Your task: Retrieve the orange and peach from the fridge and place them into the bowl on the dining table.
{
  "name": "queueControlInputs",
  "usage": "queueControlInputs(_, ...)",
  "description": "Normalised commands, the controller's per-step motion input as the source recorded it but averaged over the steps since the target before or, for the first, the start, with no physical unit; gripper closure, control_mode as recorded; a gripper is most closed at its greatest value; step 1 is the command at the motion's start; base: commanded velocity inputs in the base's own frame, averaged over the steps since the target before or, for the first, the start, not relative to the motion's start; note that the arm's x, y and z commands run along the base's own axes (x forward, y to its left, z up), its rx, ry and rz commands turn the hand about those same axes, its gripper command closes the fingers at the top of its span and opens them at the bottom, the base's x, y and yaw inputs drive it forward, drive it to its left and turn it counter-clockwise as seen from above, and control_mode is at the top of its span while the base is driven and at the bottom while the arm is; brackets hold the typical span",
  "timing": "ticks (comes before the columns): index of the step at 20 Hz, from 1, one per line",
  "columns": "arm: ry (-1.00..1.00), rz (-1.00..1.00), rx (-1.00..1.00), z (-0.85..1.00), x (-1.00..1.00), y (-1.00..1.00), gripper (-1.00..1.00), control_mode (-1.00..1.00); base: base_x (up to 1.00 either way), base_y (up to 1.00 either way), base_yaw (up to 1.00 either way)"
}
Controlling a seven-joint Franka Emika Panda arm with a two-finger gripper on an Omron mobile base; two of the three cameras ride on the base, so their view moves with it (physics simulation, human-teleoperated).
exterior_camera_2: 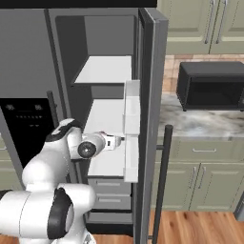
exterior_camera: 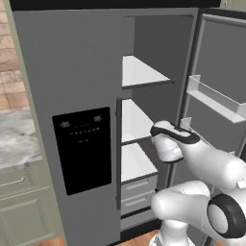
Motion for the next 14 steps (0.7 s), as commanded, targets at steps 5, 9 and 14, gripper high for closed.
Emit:
queueControlInputs(5, 0.17, -0.03, -0.02, 1.0, -0.02, 0.0, 1.0, -1.0, 0.0, 0.0, 0.0)
queueControlInputs(9, 0.44, -0.03, 0.0, 1.0, -0.22, -0.05, 1.0, -1.0, 0.0, 0.0, 0.0)
queueControlInputs(14, 0.59, -0.01, 0.0, 1.0, -0.42, -0.23, 1.0, -1.0, 0.0, 0.0, 0.0)
